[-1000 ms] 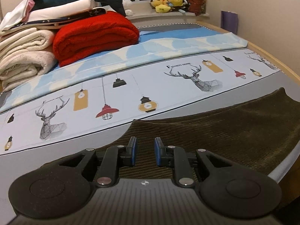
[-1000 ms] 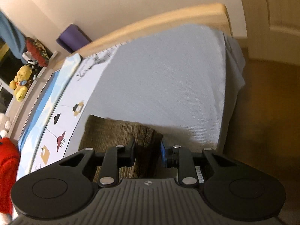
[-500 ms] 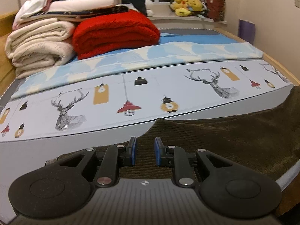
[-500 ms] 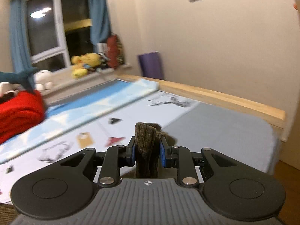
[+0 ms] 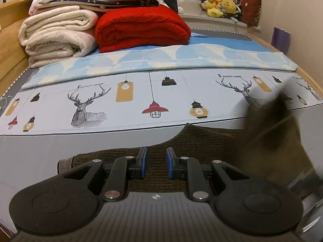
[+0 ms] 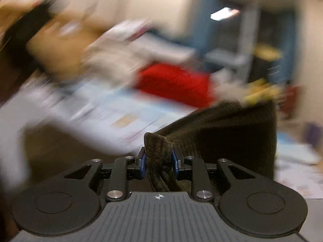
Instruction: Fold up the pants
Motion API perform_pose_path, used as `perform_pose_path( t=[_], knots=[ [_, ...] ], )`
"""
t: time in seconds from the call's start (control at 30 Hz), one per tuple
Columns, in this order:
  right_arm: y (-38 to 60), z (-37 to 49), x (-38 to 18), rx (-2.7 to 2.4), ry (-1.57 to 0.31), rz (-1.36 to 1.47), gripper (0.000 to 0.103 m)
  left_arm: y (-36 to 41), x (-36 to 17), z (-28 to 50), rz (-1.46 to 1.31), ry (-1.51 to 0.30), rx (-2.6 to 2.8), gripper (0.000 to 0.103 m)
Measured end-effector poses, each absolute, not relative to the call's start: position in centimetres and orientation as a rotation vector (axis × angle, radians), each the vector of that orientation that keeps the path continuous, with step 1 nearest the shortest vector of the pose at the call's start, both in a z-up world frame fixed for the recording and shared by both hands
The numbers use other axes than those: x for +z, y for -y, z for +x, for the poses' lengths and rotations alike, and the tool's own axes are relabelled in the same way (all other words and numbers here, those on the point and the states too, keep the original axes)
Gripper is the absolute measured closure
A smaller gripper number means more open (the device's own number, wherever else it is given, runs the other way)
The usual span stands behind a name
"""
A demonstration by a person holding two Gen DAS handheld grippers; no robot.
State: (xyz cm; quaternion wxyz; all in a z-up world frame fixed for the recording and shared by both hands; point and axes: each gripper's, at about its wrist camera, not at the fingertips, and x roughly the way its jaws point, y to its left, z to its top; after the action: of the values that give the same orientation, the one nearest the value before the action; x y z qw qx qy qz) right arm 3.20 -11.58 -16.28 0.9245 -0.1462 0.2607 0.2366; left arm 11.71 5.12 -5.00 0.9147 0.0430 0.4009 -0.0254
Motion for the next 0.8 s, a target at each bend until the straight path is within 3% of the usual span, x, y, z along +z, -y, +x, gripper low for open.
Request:
perform_pose_path(
  t=[0.1,0.17,0.23,0.33,0.5,0.6,0.63,0.7,0.8],
  knots=[
    [9.4,3.3,-20.2,0.548,-0.754,-0.366,0.069,-5.1,-5.2,11.8,0.089,-0.837,-0.052,0.081],
    [9.5,2.4,-19.1,0.579,-0.691,-0.382,0.060,-5.1,-5.3,11.9,0.086,-0.842,-0.055,0.081],
    [10.8,2.0,-17.1,0.641,-0.631,-0.284,0.061,-5.2,-5.2,11.9,0.085,-0.839,-0.059,0.081],
    [12.1,2.1,-16.2,0.587,-0.621,-0.192,0.053,-5.2,-5.1,12.1,0.079,-0.836,-0.057,0.081],
    [12.3,3.8,-19.4,0.539,-0.781,-0.244,0.053,-4.9,-5.2,12.0,0.087,-0.841,-0.063,0.081],
    [12.2,3.5,-19.6,0.555,-0.774,-0.276,0.054,-5.0,-5.3,12.1,0.084,-0.845,-0.059,0.081],
    [12.1,4.2,-19.3,0.561,-0.773,-0.278,0.055,-5.1,-5.3,12.1,0.079,-0.846,-0.057,0.081],
    [12.7,4.9,-18.8,0.583,-0.777,-0.257,0.087,-5.1,-5.2,12.1,0.080,-0.845,-0.056,0.081],
    [12.2,4.5,-17.2,0.601,-0.682,-0.227,0.089,-5.0,-5.2,12.1,0.079,-0.845,-0.056,0.081]
  ],
)
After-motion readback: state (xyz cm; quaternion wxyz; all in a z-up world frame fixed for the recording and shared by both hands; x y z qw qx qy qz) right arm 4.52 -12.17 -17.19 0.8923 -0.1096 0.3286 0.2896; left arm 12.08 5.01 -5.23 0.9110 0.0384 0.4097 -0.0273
